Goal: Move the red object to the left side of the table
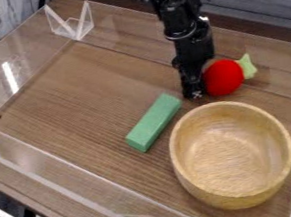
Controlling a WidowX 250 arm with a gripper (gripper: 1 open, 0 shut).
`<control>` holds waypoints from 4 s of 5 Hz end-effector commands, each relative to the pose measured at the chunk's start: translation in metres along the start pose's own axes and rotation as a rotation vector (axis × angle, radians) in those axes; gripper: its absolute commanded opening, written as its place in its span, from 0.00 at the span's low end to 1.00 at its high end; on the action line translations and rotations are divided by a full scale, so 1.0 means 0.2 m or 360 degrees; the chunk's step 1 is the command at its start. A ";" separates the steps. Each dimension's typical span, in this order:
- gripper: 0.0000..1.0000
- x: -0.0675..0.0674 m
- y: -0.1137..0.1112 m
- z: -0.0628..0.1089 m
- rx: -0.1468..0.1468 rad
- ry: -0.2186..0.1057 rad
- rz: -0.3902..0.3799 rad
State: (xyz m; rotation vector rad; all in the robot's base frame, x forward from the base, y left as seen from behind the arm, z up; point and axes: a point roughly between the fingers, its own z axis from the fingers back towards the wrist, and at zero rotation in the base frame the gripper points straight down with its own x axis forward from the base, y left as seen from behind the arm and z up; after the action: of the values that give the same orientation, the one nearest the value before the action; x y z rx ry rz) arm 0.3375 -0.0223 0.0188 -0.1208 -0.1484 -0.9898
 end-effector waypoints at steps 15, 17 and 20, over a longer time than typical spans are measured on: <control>0.00 -0.01 -0.15 0.54 0.0522 -0.0050 0.0950; 0.00 -0.10 -0.16 0.57 0.0468 -0.0065 0.1008; 0.00 -0.21 -0.16 0.52 0.0425 -0.0056 0.1098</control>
State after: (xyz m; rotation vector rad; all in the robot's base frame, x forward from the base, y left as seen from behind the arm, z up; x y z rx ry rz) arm 0.2773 0.0106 0.1010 0.0464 -0.1951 -0.2687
